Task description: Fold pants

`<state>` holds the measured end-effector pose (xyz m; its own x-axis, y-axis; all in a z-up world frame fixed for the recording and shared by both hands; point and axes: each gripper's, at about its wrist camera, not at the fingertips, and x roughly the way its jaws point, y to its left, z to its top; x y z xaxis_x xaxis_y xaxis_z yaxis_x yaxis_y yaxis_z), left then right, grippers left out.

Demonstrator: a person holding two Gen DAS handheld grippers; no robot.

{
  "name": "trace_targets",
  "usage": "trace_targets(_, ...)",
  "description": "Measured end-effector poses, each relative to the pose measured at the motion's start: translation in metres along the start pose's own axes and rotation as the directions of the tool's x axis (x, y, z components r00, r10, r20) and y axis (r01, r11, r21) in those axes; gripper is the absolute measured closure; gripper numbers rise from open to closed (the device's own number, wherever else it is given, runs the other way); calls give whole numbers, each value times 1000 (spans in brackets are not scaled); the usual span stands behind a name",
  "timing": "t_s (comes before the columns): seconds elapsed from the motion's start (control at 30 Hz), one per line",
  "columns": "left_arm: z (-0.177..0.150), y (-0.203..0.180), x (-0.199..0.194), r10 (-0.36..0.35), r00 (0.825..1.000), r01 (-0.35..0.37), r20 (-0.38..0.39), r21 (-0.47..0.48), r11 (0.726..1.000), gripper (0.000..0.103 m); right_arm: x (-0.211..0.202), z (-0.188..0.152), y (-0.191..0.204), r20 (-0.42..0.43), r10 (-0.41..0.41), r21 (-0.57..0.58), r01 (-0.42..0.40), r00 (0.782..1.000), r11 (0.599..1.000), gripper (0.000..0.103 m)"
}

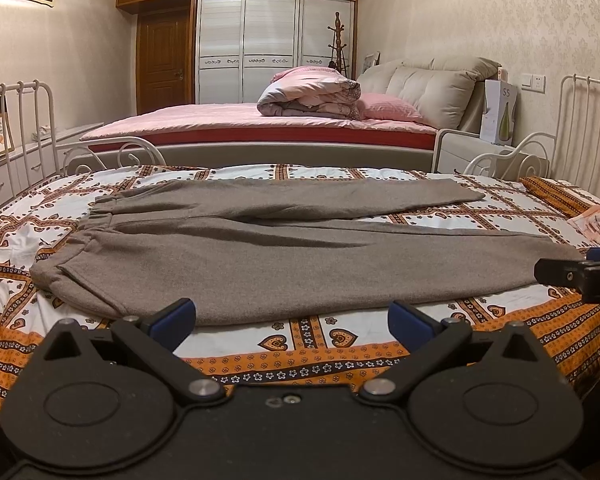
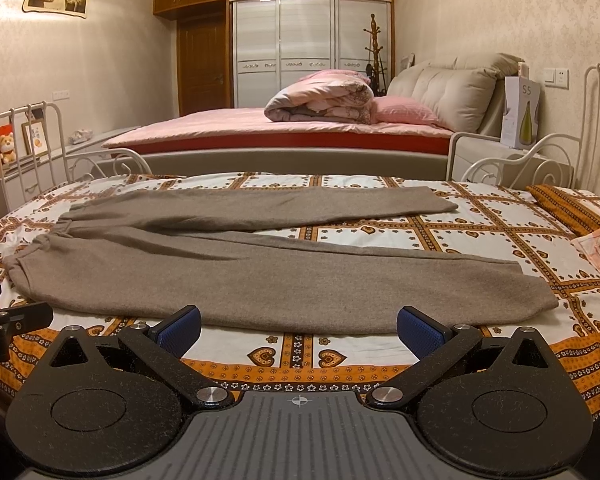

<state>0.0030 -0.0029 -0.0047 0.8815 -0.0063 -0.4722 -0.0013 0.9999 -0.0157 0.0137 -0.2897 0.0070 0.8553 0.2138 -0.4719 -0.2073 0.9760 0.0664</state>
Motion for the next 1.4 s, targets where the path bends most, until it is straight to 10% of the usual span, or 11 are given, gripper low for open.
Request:
trace_targets(0.8,38,47,21,-29,999,25,-30,-130,991,6,29,31,6,-42,127,-41,-129,991,991,0)
trace_targets(1.4,138,247,214,193,967,-197,-168,-11,980,11,274,156,23,-165,245,-169,-272,955,947,0)
